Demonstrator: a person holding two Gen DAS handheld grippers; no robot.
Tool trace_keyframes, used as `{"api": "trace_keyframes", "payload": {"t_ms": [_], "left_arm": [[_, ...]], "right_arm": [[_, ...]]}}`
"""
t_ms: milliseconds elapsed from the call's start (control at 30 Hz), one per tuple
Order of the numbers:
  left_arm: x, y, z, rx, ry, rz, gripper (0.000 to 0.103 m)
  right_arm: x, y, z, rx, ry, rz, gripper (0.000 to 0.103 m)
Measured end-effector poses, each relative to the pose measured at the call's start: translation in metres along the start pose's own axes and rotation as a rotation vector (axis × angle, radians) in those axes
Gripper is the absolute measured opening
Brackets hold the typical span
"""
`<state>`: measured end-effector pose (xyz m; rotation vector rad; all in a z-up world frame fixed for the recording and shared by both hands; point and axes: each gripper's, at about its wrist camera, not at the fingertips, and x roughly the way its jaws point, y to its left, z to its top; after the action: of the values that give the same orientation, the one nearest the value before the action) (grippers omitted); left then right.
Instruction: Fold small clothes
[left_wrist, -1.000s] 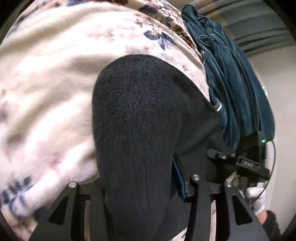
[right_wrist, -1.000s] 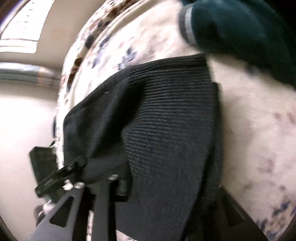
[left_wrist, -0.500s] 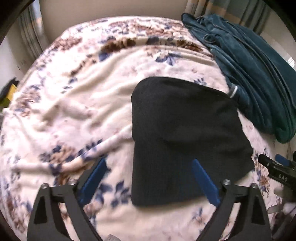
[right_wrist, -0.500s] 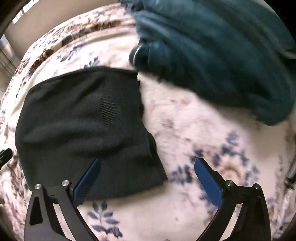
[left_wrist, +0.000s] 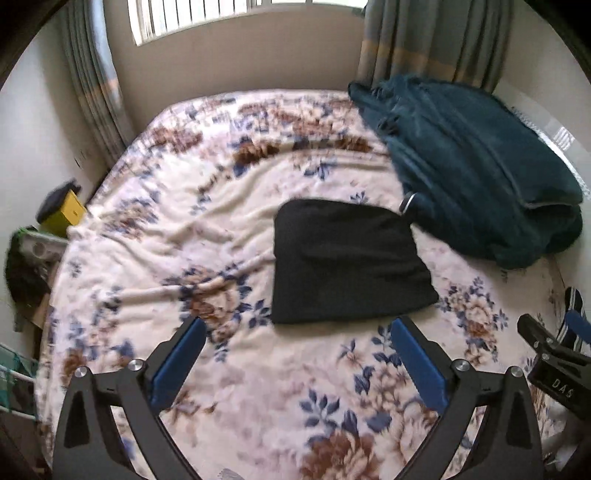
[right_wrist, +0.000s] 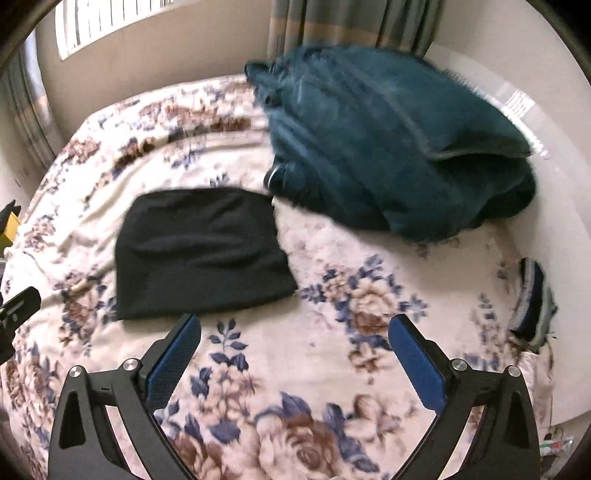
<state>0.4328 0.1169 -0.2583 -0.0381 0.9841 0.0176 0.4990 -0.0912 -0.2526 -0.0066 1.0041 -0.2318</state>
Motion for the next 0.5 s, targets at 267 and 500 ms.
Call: {"api": "trace_keyframes", "payload": {"t_ms": [267, 500], "left_arm": [[-0.141, -0.007, -0.029, 0.005, -0.073, -0.021, 0.102], [-0.238, -0.013, -0.047, 0.021, -0.129, -0.012, 0.102]], "right_arm": [[-0.167, -0.024, -0.023, 0.026, -0.111, 0.02, 0.103], [-0.298, -0.042, -0.045, 0.019, -0.2, 0.024, 0.103]]}}
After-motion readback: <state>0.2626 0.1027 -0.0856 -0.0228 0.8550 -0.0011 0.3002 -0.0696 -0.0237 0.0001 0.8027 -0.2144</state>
